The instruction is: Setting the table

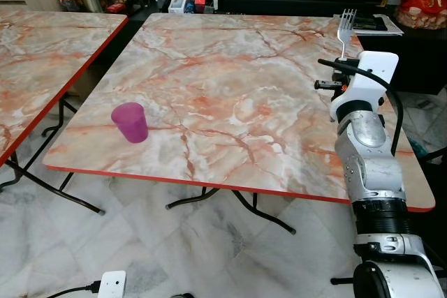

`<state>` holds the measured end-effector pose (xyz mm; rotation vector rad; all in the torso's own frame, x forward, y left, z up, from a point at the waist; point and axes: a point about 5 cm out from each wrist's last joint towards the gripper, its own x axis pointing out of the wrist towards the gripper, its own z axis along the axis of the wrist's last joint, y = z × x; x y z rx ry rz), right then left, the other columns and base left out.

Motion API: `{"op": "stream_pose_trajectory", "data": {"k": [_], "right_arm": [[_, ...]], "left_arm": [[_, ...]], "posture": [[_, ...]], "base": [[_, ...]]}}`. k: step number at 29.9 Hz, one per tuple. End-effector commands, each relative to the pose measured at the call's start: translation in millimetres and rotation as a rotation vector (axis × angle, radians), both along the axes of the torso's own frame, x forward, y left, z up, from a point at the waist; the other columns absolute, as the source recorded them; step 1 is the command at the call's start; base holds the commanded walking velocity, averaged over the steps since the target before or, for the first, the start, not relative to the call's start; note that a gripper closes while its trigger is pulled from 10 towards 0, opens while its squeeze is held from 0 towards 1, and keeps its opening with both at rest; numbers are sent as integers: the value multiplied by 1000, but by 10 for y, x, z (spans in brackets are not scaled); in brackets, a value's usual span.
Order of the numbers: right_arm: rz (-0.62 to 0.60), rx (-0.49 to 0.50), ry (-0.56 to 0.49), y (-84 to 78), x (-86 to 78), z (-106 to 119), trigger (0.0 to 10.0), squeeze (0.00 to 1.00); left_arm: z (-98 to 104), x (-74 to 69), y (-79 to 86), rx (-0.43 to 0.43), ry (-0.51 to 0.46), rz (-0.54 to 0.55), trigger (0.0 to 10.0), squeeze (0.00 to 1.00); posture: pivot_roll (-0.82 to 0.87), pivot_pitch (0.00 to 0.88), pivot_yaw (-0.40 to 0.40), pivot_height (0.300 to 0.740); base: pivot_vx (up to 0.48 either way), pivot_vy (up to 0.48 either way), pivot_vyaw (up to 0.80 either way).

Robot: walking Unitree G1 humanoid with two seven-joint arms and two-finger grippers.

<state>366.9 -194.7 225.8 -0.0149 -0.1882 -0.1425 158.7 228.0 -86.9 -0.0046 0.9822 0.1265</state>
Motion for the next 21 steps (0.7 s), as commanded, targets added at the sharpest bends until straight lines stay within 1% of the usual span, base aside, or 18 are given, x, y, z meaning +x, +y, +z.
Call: {"op": "stream_pose_trajectory", "data": {"k": [1,10,21], "right_arm": [[-11,2,-22,-16,13,55,10000,0],[-6,13,-20,15,14,9,10000,0],[-17,2,-19,-4,5,1,10000,0]], "left_arm": [[-33,-87,20,0,28,24,10000,0],[-45,-121,25,8,37,19,10000,0],[-61,-152,7,4,47,18,10000,0]], "posture": [[-40,78,12,736],[-24,75,8,736],[-27,52,7,736]], "base": [[0,480,0],[0,480,0],[0,480,0]]}}
